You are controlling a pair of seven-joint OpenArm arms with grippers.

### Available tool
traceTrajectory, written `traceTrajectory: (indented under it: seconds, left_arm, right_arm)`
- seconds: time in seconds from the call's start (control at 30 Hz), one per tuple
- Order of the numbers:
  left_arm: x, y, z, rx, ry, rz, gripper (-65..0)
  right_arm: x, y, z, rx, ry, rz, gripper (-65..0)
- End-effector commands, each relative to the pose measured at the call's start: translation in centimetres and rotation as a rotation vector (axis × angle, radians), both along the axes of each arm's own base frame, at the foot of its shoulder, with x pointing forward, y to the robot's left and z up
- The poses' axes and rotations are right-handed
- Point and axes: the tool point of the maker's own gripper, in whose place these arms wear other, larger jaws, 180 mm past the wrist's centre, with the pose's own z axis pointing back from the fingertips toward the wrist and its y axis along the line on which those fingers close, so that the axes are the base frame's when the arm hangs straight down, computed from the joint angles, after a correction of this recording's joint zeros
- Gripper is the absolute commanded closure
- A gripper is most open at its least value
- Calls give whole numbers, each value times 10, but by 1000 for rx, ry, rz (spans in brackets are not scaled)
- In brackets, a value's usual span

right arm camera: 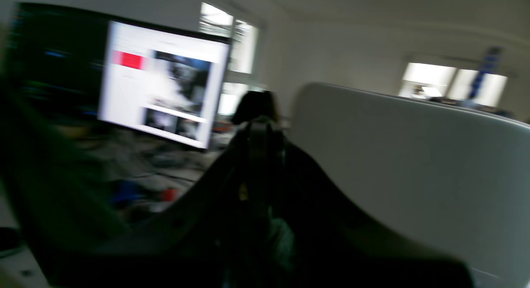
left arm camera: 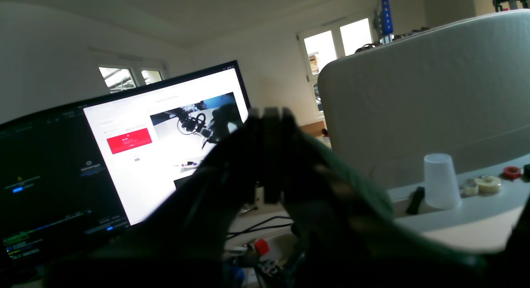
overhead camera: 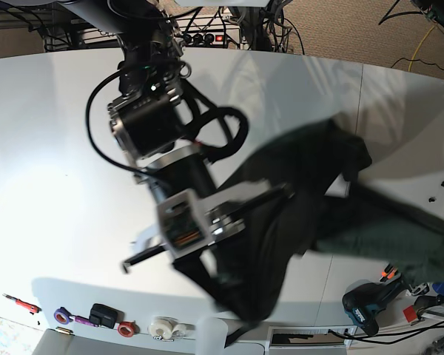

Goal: Layout the t-shirt on the table in an organized manner, then fold the t-shirt properly
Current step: 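Swing the lifted shirt with the right gripper across toward the left gripper, then hold the shirt stretched between both grippers and lower it over the table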

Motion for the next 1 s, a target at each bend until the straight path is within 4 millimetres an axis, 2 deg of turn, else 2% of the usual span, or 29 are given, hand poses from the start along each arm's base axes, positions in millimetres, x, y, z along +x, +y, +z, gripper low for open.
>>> traceTrajectory:
  seconds: [0.0,0.23,0.3,0.37,0.43,0.53,0.57,0.63,0.7,0.8,0.9,0.97]
  left_arm:
    - [-6,-3,15,20,-54,-11,0]
    - [-6,-3,15,20,-54,-11,0]
    - [-6,-3,15,18,-54,-13,0]
    - [-6,-3,16,18,-55,-14,0]
    - [-6,-3,16,18,-55,-14,0]
    - [-6,-3,16,19,-55,-14,0]
    - [-6,-3,16,18,-55,-14,0]
    - [-6,-3,16,19,-55,-14,0]
    - [-6,-3,16,18,-55,-14,0]
    - [-6,-3,16,19,-55,-14,0]
    - [-6,-3,16,18,-55,-14,0]
    - [-6,-3,16,18,-55,-14,0]
  right_arm:
    - [-1,-11,16,32,-59,-33,0]
    - [24,-95,12,56,-26,-340,0]
    - [27,-101,6,99,15,-316,0]
    - [23,-81,-3,130,61,-172,0]
    - [7,-37,-15,79,86,60,0]
    - [-45,34,-28,-11,79,452,0]
    - [-64,53,-31,-37,65,558,0]
    - [-86,74,-31,-56,50,668,0]
    - [-96,84,-31,-61,42,713,0]
    - [-98,85,-30,-53,42,719,0]
    - [-89,79,-28,-51,32,671,0]
    - [-72,66,-28,-43,36,574,0]
